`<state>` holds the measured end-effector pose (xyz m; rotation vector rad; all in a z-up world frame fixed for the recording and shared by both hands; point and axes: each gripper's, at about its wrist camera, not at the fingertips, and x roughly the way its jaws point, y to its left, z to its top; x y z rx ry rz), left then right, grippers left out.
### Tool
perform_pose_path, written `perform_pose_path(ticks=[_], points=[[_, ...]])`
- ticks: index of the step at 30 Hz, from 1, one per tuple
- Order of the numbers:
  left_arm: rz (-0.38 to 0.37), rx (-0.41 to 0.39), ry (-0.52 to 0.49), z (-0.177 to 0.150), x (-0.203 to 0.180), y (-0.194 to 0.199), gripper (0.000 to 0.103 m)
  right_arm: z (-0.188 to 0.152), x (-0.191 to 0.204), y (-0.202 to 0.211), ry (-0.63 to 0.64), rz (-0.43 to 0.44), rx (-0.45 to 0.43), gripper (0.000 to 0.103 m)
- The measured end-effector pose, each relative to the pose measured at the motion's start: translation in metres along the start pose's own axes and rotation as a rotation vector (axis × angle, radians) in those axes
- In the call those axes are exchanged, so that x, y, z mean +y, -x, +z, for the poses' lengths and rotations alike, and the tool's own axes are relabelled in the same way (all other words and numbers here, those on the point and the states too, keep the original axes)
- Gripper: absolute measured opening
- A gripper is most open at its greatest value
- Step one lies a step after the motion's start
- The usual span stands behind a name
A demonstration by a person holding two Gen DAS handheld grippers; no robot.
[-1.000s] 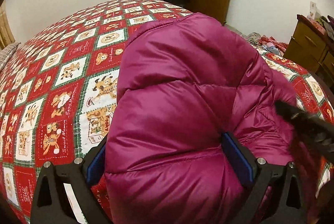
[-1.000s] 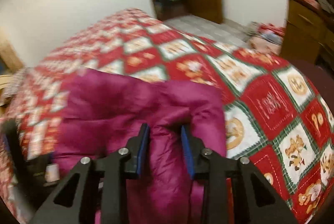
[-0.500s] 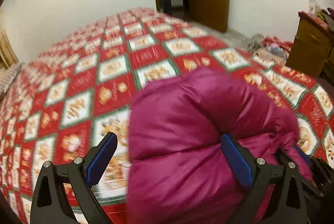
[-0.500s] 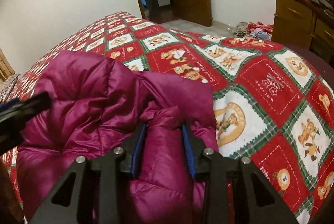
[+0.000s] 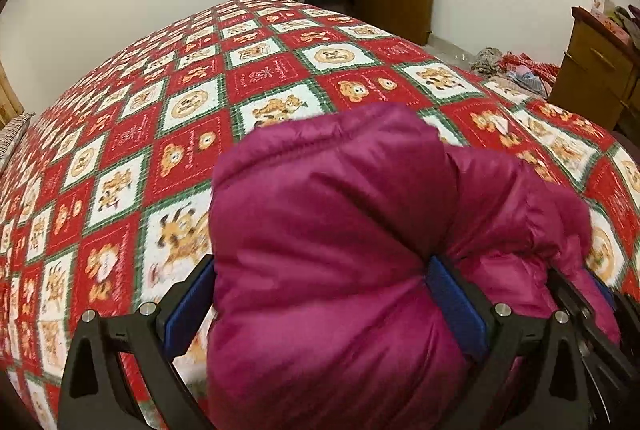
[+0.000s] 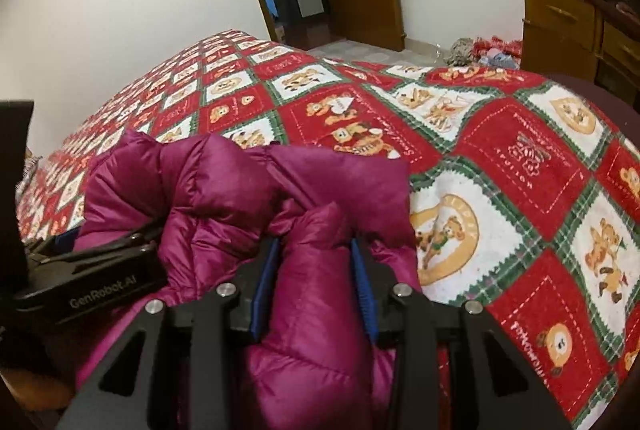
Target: Fold large clothes
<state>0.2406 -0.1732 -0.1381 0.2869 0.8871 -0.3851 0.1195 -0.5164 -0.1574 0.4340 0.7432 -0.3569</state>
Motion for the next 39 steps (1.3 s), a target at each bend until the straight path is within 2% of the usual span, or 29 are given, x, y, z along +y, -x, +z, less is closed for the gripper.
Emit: perform_pose_path(ticks=[3, 5, 6, 7, 9, 10, 14, 18, 25, 26, 28, 31, 39], points=[[-0.046, -0.002, 0.009, -0.017, 0.007, 0.030, 0.102, -0.001, 0.000, 0.002, 0.004, -0.003, -0.006, 0.040], [-0.057, -0.035, 0.013, -0.035, 0.011, 0.060, 0.102, 0.000, 0.000, 0.004, 0.014, -0.030, 0.006, 0.046], [-0.056, -0.047, 0.009, -0.041, 0.012, 0.070, 0.102, 0.002, 0.002, 0.006, 0.031, -0.061, 0.025, 0.056], [-0.059, -0.067, -0.001, -0.049, 0.013, 0.083, 0.102, 0.005, 0.002, 0.011, 0.049, -0.083, 0.050, 0.061], [-0.066, -0.085, -0.015, -0.059, 0.012, 0.101, 0.102, 0.007, -0.002, 0.031, 0.049, -0.057, 0.046, 0.061], [-0.073, -0.088, -0.021, -0.062, 0.011, 0.106, 0.102, 0.004, -0.005, 0.050, 0.039, -0.041, 0.010, 0.061], [-0.080, -0.088, -0.045, -0.078, 0.007, 0.124, 0.102, -0.021, -0.004, 0.093, 0.073, -0.056, -0.010, 0.061], [-0.054, -0.128, -0.051, -0.094, 0.008, 0.141, 0.102, -0.058, -0.009, 0.121, 0.026, -0.016, 0.004, 0.063], [-0.041, -0.127, -0.096, -0.123, 0.003, 0.158, 0.102, -0.091, -0.015, 0.132, -0.039, -0.012, 0.079, 0.063], [-0.039, -0.129, -0.098, -0.128, 0.002, 0.161, 0.102, -0.094, -0.015, 0.136, -0.049, -0.013, 0.089, 0.064], [-0.038, -0.132, -0.096, -0.136, 0.002, 0.165, 0.102, -0.099, -0.016, 0.143, -0.056, -0.017, 0.093, 0.076], [-0.077, -0.131, -0.083, -0.148, 0.005, 0.170, 0.102, -0.106, -0.014, 0.156, -0.038, -0.034, 0.087, 0.084], [-0.145, -0.150, -0.044, -0.173, 0.011, 0.194, 0.102, -0.119, -0.013, 0.181, -0.012, -0.082, 0.084, 0.093]])
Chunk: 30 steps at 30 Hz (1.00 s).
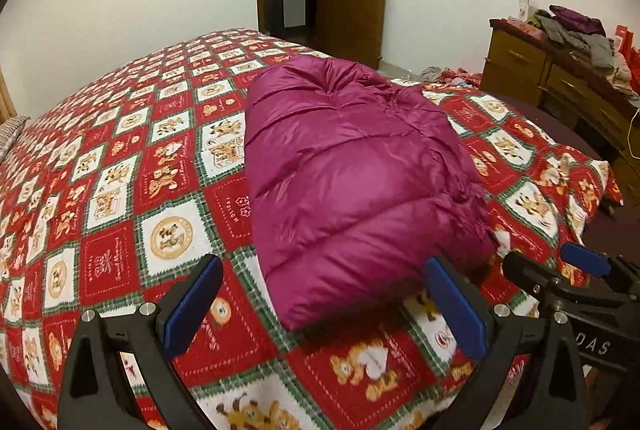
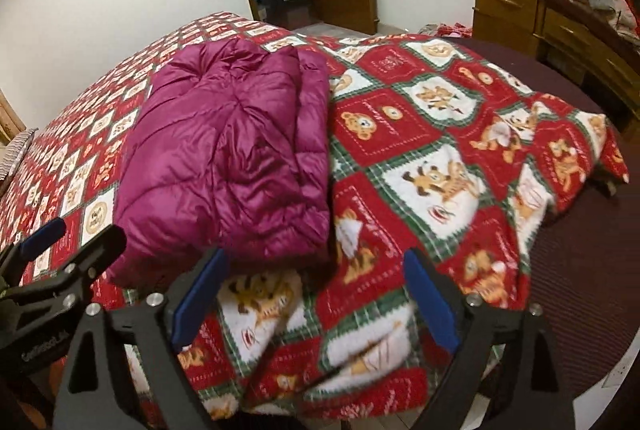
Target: Fold large clothes
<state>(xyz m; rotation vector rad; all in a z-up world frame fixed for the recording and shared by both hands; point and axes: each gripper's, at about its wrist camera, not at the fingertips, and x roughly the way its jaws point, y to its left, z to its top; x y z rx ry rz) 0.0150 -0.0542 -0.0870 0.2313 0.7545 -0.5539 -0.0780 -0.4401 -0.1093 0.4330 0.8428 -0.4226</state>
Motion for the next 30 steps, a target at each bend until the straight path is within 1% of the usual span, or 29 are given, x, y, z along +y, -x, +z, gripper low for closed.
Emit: perform_pose_path(ticks=[3, 5, 6, 9, 13, 19, 24, 27, 30], points=[[-0.008, -0.016, 0.001, -0.003, 0.002, 0.010, 0.102, -0.004, 0.002, 0.012, 0.015, -0.008, -0.005, 0.093], [-0.035, -0.023, 0.000, -0.004, 0.004, 0.016, 0.102, -0.006, 0.005, 0.023, 0.029, -0.016, -0.028, 0.093], [-0.037, -0.029, -0.001, -0.004, 0.005, 0.019, 0.102, -0.006, 0.006, 0.029, 0.033, -0.019, -0.042, 0.095], [-0.011, -0.062, 0.000, -0.003, 0.008, 0.031, 0.102, -0.006, 0.009, 0.047, 0.045, -0.025, -0.094, 0.099], [-0.019, -0.137, 0.022, 0.001, 0.013, 0.056, 0.102, -0.002, 0.014, 0.066, 0.043, -0.017, -0.148, 0.099], [0.058, -0.284, 0.003, 0.015, 0.017, 0.099, 0.102, 0.004, 0.026, 0.095, 0.059, 0.007, -0.240, 0.100], [0.062, -0.355, 0.007, 0.023, 0.020, 0.126, 0.102, 0.010, 0.035, 0.122, 0.087, 0.007, -0.338, 0.103], [0.088, -0.413, -0.001, 0.028, 0.019, 0.144, 0.102, 0.014, 0.037, 0.134, 0.092, 0.011, -0.384, 0.103], [0.115, -0.434, -0.007, 0.032, 0.018, 0.154, 0.102, 0.018, 0.039, 0.148, 0.088, 0.015, -0.443, 0.103]])
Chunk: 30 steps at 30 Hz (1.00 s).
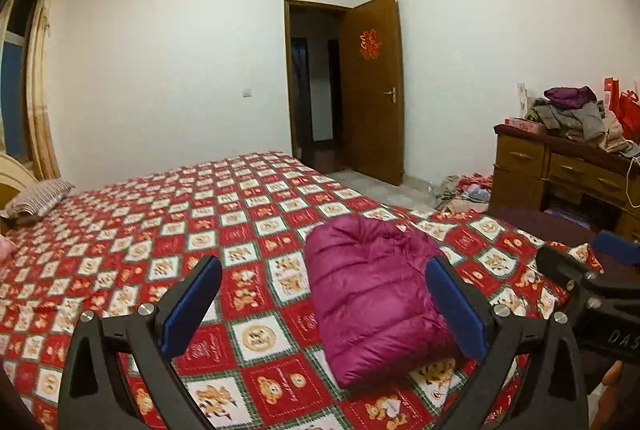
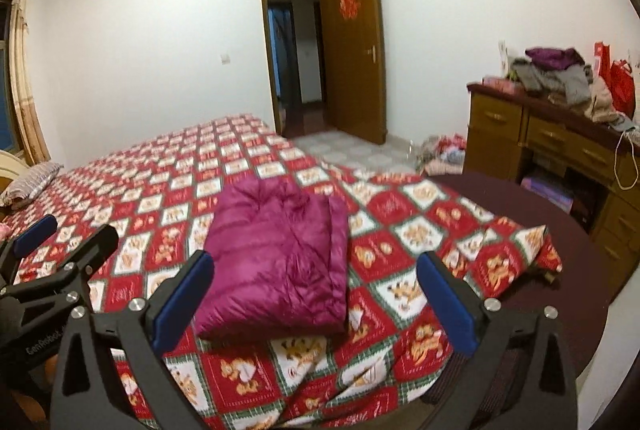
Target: Fold large clothes
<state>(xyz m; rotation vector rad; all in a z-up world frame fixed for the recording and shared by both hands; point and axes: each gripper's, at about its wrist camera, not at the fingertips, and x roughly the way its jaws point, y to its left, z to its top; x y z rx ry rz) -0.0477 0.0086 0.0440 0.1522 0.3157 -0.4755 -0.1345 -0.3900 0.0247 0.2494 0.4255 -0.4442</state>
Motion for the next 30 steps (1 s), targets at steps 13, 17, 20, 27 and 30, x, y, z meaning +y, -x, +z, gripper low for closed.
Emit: perform_pose_path(ticks=[13, 17, 20, 27, 30], points=[[0.043, -0.054, 0.028, 0.022, 0.008, 0.020, 0.102, 0.027, 0.003, 0.022, -0.019, 0.016, -0.160, 0.103], [0.023, -0.036, 0.036, 0.022, 0.007, 0.018, 0.102, 0.025, 0.009, 0.024, 0.007, 0.006, -0.171, 0.103], [0.007, -0.022, 0.044, 0.021, 0.007, 0.015, 0.102, 0.022, 0.009, 0.023, 0.013, 0.001, -0.171, 0.103], [0.006, -0.041, 0.050, 0.023, 0.007, 0.017, 0.102, 0.022, 0.004, 0.022, -0.009, -0.001, -0.187, 0.103], [0.007, -0.036, 0.041, 0.024, 0.005, 0.015, 0.102, 0.022, 0.004, 0.019, -0.004, -0.002, -0.178, 0.103]])
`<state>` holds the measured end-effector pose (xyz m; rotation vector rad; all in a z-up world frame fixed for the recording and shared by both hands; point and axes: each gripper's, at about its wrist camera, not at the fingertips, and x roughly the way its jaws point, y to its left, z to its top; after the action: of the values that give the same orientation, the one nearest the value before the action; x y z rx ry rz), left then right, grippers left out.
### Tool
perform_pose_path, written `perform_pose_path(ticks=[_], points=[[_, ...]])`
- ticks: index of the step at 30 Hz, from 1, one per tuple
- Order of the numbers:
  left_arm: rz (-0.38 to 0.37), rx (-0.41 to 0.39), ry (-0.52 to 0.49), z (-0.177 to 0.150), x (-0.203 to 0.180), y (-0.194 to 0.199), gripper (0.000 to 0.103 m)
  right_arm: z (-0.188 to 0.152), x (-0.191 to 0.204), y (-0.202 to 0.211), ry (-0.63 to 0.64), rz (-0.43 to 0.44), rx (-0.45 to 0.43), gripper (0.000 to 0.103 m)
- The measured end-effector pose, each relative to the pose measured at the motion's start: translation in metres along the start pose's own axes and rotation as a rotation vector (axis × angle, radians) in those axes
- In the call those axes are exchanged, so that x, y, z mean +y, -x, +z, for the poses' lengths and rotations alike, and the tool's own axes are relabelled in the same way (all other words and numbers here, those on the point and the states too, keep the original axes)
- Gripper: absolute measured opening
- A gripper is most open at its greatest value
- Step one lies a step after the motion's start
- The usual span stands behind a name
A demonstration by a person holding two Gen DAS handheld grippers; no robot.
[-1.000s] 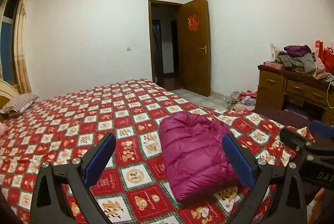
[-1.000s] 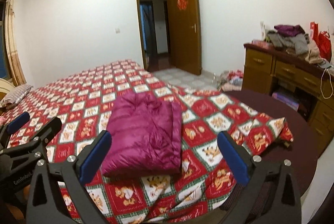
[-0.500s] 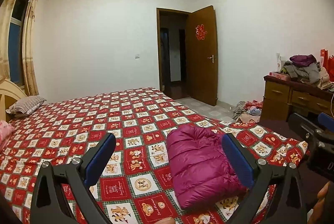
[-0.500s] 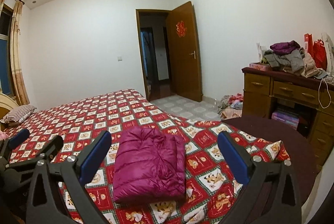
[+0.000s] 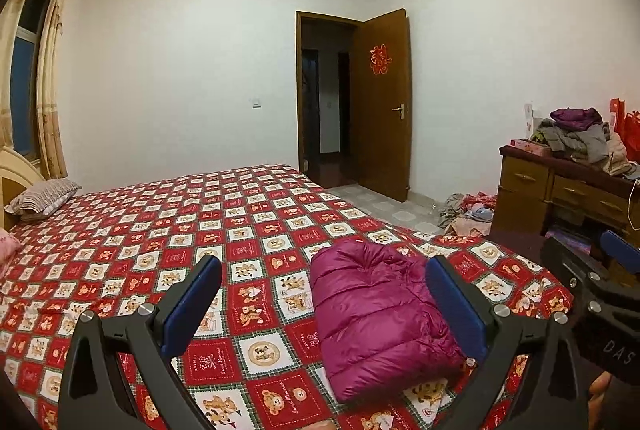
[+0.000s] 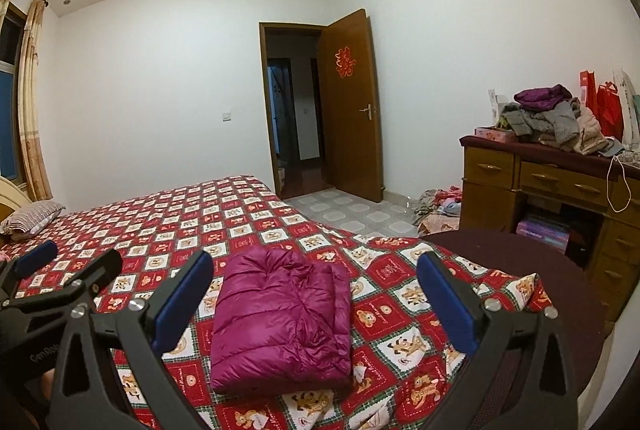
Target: Fold large clothes
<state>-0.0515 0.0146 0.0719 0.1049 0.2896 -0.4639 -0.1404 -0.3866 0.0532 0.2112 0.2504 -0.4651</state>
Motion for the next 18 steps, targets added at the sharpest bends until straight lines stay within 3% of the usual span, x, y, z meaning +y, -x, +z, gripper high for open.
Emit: perform_pose_path(ticks=[18], points=[[0.011, 0.021, 0.001, -0.0026, -0.0015, -0.0043, 0.102, -0.0017, -0.0026, 0.0002, -0.008, 0.004, 0.018, 0.103]])
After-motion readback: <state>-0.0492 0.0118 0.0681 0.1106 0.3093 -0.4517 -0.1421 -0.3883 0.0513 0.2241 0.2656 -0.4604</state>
